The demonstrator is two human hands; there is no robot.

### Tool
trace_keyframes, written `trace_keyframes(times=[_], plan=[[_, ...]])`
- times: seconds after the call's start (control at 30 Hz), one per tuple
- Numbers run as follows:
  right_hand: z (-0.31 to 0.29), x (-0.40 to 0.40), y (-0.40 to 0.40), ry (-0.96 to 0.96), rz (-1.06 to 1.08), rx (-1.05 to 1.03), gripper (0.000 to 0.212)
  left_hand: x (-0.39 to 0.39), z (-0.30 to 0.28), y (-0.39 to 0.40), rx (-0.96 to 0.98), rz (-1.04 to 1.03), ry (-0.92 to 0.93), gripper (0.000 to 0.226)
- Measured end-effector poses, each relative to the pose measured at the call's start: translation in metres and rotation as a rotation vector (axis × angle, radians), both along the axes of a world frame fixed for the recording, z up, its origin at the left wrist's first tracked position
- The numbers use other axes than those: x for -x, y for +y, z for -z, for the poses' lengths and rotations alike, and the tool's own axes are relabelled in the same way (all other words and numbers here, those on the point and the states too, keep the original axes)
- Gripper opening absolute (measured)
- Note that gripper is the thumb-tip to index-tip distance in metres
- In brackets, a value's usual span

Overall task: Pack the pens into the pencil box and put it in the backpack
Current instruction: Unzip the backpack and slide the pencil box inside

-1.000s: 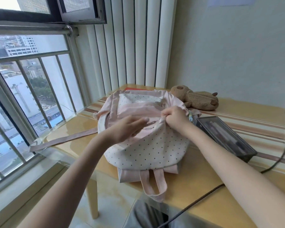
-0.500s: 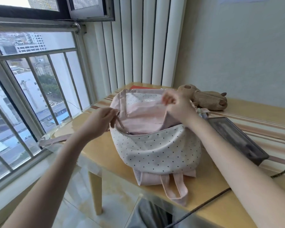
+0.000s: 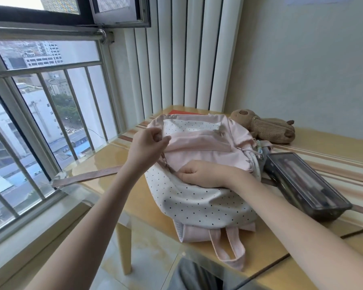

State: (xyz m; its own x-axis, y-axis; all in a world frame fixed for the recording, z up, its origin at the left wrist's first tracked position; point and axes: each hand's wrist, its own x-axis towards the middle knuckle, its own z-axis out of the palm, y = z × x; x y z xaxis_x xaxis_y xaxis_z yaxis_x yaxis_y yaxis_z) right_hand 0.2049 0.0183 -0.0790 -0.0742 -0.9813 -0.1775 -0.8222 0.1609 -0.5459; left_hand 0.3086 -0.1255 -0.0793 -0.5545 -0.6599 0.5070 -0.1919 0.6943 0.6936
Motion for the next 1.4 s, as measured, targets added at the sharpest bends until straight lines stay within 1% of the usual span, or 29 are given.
trace_keyframes(times=[0.1, 0.17, 0.23, 0.27, 0.4, 0.47, 0.5, 0.57, 0.63, 0.7, 0.73, 0.77, 0.8, 0.83, 0.87, 0.9, 0.93, 0.97, 1.0, 1.03, 1.07, 1.1, 1.17, 1.2, 1.23, 1.27, 1.3, 1.33, 1.4], plan=[[-0.011, 0.005, 0.007, -0.049, 0.022, 0.033, 0.048, -0.005, 0.010, -0.033, 0.097, -0.242, -0.052, 0.041], [-0.020, 0.010, 0.010, -0.075, 0.035, 0.032, 0.049, -0.007, 0.023, -0.059, 0.114, -0.338, -0.173, 0.038], [-0.028, 0.016, 0.014, -0.047, 0.052, 0.020, 0.049, 0.001, 0.033, -0.076, 0.202, -0.389, -0.333, 0.036], [-0.032, 0.019, 0.015, -0.026, 0.062, 0.016, 0.049, 0.009, 0.035, -0.083, 0.236, -0.405, -0.376, 0.034], [-0.040, 0.025, 0.020, 0.052, 0.105, -0.021, 0.048, 0.042, 0.025, -0.098, 0.297, -0.399, -0.457, 0.032], [-0.040, 0.023, 0.019, 0.175, 0.129, -0.032, 0.048, 0.056, 0.022, -0.103, 0.327, -0.377, -0.530, 0.032], [-0.040, 0.023, 0.019, 0.280, 0.146, -0.021, 0.045, 0.061, 0.022, -0.104, 0.331, -0.375, -0.559, 0.033], [-0.043, 0.023, 0.020, 0.510, 0.188, -0.027, 0.032, 0.063, 0.020, -0.101, 0.311, -0.371, -0.588, 0.036], [-0.045, 0.027, 0.020, 0.661, 0.255, -0.091, 0.017, 0.059, 0.015, -0.091, 0.320, -0.351, -0.523, 0.034], [-0.049, 0.028, 0.014, 0.750, 0.335, -0.119, 0.017, 0.051, 0.008, -0.070, 0.385, -0.230, -0.354, 0.028], [-0.054, 0.028, 0.009, 0.802, 0.378, -0.068, 0.014, 0.047, 0.001, -0.054, 0.420, -0.098, -0.273, 0.027], [-0.060, 0.028, 0.002, 0.849, 0.429, 0.045, 0.008, 0.043, -0.009, -0.035, 0.430, 0.080, -0.220, 0.029], [-0.067, 0.028, -0.005, 0.885, 0.494, 0.186, 0.011, 0.042, -0.019, -0.015, 0.417, 0.244, -0.216, 0.032], [-0.072, 0.027, -0.012, 0.899, 0.558, 0.333, 0.016, 0.043, -0.026, 0.001, 0.420, 0.335, -0.254, 0.038], [-0.076, 0.025, -0.019, 0.888, 0.587, 0.486, 0.018, 0.047, -0.031, 0.011, 0.445, 0.332, -0.293, 0.046], [-0.075, 0.024, -0.024, 0.843, 0.561, 0.624, 0.019, 0.053, -0.035, 0.016, 0.476, 0.255, -0.300, 0.054], [-0.072, 0.026, -0.027, 0.754, 0.482, 0.721, 0.022, 0.060, -0.036, 0.014, 0.499, 0.149, -0.274, 0.057], [-0.066, 0.032, -0.028, 0.645, 0.379, 0.761, 0.034, 0.066, -0.036, 0.010, 0.520, 0.048, -0.235, 0.055], [-0.060, 0.041, -0.026, 0.574, 0.296, 0.711, 0.054, 0.072, -0.035, 0.004, 0.540, -0.034, -0.212, 0.051], [-0.053, 0.053, -0.021, 0.571, 0.252, 0.594, 0.074, 0.079, -0.033, -0.004, 0.562, -0.090, -0.237, 0.046], [-0.044, 0.066, -0.014, 0.616, 0.243, 0.464, 0.087, 0.083, -0.030, -0.010, 0.567, -0.124, -0.301, 0.038], [-0.035, 0.078, -0.006, 0.684, 0.249, 0.341, 0.092, 0.086, -0.028, -0.014, 0.543, -0.143, -0.374, 0.032], [-0.012, 0.096, 0.008, 0.763, 0.310, 0.115, 0.084, 0.091, -0.016, -0.019, 0.498, -0.157, -0.570, 0.033], [0.000, 0.103, 0.013, 0.774, 0.376, 0.038, 0.081, 0.092, -0.008, -0.021, 0.484, -0.177, -0.649, 0.036], [0.010, 0.106, 0.015, 0.790, 0.456, 0.006, 0.079, 0.093, -0.002, -0.020, 0.493, -0.216, -0.697, 0.041], [0.018, 0.110, 0.012, 0.814, 0.534, 0.023, 0.076, 0.095, 0.002, -0.019, 0.526, -0.257, -0.705, 0.047], [0.023, 0.112, 0.008, 0.833, 0.604, 0.078, 0.071, 0.097, 0.003, -0.015, 0.581, -0.270, -0.671, 0.052], [0.026, 0.113, 0.003, 0.829, 0.668, 0.145, 0.067, 0.101, 0.003, -0.010, 0.647, -0.220, -0.618, 0.053], [0.032, 0.114, -0.009, 0.750, 0.729, 0.250, 0.061, 0.106, 0.004, 0.000, 0.712, 0.057, -0.535, 0.049]])
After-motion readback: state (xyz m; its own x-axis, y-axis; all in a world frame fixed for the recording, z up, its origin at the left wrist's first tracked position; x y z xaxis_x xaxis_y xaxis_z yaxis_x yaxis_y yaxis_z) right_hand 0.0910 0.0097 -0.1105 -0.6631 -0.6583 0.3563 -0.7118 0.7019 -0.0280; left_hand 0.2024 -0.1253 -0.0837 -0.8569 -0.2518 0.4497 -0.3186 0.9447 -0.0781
